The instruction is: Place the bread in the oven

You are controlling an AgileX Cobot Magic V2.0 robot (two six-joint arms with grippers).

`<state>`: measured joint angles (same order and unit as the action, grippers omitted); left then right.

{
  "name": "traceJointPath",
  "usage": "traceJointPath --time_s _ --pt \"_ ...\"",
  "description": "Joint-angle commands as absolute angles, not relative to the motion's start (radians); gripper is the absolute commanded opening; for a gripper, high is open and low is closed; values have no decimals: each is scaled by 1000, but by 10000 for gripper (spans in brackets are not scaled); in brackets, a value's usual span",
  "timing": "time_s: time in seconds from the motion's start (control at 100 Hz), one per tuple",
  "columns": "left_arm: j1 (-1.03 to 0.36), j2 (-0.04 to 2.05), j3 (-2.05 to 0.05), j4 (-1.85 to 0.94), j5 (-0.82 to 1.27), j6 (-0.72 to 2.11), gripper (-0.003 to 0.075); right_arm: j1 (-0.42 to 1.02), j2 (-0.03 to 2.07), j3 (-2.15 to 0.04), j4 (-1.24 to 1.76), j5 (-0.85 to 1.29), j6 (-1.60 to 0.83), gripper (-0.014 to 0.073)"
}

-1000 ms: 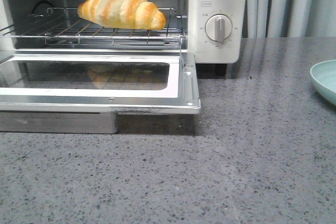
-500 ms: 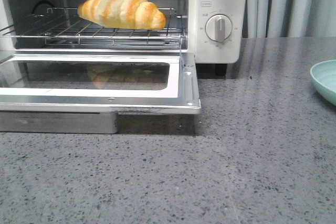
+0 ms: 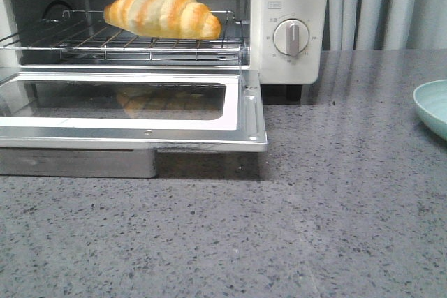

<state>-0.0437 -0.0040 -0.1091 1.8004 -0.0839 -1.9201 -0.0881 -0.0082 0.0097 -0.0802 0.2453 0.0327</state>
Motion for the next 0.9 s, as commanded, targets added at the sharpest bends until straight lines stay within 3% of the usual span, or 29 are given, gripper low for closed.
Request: traceJointPath --time_s 0.0,0.43,0.74,0.89 --pt "-46 -32 -137 1784 -62 -1928 -21 -94 -25 23 -80 164 35 452" --pt "-46 -32 -137 1784 -62 -1928 -21 -94 -25 23 -80 146 35 444" --pt "-46 -32 -137 1784 -62 -1928 -21 -94 -25 23 -86 94 -21 69" --pt "-46 -32 -137 1784 -62 -1928 -21 -94 -25 23 -88 117 -21 -36"
